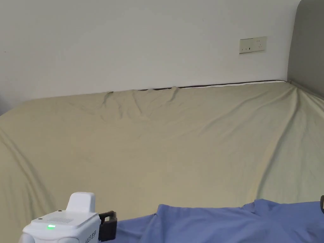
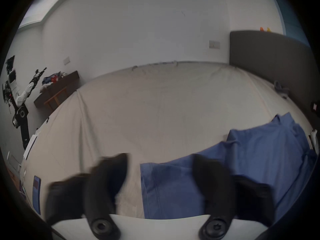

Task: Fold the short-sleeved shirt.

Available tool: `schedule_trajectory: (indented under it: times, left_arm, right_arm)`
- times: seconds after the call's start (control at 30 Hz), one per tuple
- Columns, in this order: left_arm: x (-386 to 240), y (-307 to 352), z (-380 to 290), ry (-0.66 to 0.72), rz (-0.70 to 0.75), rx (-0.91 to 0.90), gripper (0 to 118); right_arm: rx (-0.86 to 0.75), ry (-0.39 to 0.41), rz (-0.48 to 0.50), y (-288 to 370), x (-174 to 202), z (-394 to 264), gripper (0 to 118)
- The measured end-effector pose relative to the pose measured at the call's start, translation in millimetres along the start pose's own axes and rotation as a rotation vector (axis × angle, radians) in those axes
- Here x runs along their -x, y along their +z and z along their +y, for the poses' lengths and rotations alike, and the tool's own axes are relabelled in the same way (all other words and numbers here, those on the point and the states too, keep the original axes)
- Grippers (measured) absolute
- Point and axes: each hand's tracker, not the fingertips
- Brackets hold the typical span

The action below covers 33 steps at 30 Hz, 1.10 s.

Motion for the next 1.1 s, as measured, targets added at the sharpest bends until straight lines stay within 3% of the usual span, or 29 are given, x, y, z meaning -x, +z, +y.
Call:
schedule_trajectory:
  times: [0.03,0.13,0.3,0.33,0.37,0.4,0.43,0.47,0.5,0.53,0.57,0.6,0.73,0.9,0.97,1.0,1.03,1.07,1.1]
  left_arm:
    - [-2.1,-7.3,0.5,-0.010,0.009,0.036,102]
    - [-7.0,-16.1,-3.3,-0.065,0.008,0.066,102]
    - [-7.7,-36.2,-6.3,-0.015,-0.020,0.138,102]
    - [-10.3,-34.9,-8.3,-0.015,-0.017,0.130,102]
    - [-12.0,-35.6,-9.5,-0.014,-0.014,0.119,101]
    - [-13.5,-37.1,-9.7,-0.018,-0.013,0.118,100]
    - [-14.0,-37.5,-9.2,-0.017,-0.017,0.121,96]
    - [-14.1,-35.7,-9.3,-0.011,-0.041,0.113,89]
    - [-13.5,-32.0,-8.3,0.008,-0.076,0.095,79]
    - [-13.2,-28.4,-6.7,0.025,-0.110,0.089,53]
    - [-13.8,-25.3,-5.0,0.057,-0.135,0.075,23]
    - [-8.0,-35.6,-7.2,0.055,-0.124,0.073,1]
    - [-12.7,-37.5,-5.9,0.027,-0.099,0.086,1]
    - [-6.9,-25.5,-4.6,0.125,-0.138,0.068,1]
    - [-4.4,-24.6,-6.4,0.136,-0.150,0.059,1]
    - [-5.0,-23.4,-4.5,0.148,-0.150,0.061,1]
    - [-5.3,-23.0,-3.4,0.159,-0.154,0.056,1]
    - [-4.5,-22.5,-2.0,0.172,-0.160,0.055,2]
    - [-3.5,-20.8,1.8,0.183,-0.161,0.066,1]
  right_arm:
    - [0.008,-0.001,0.004,-2.1,-0.2,1.7,0]
    - [0.013,-0.001,0.010,-5.8,-2.2,4.8,1]
    - [0.033,0.007,0.007,-10.3,-5.0,11.4,2]
    - [0.040,0.009,0.006,-10.6,-6.2,11.5,7]
    - [0.050,0.015,0.008,-12.3,-7.3,11.4,18]
    - [0.070,0.026,0.007,-14.7,-8.5,10.9,36]
    - [0.084,0.029,0.001,-17.3,-10.5,10.9,66]
    - [0.107,0.034,-0.011,-21.3,-11.8,9.9,85]
    - [0.124,0.039,-0.024,-26.1,-13.3,8.1,99]
    - [0.142,0.041,-0.032,-31.1,-14.9,6.7,106]
    - [0.165,0.050,-0.045,-36.1,-15.8,5.8,106]
    - [0.202,0.067,-0.053,-44.5,-17.5,4.1,106]
    - [0.318,0.094,-0.080,-83.8,-25.5,-2.8,106]
    - [0.415,0.116,-0.085,-132.4,-27.9,-8.7,106]
    - [0.431,0.131,-0.092,-144.8,-28.0,-8.8,99]
    - [0.435,0.129,-0.079,-148.7,-28.1,-8.8,82]
    - [0.441,0.123,-0.068,-150.4,-27.8,-8.3,39]
    - [0.450,0.113,-0.058,-151.0,-26.9,-7.2,5]
    - [0.445,0.083,0.000,-145.2,-23.6,-5.0,3]
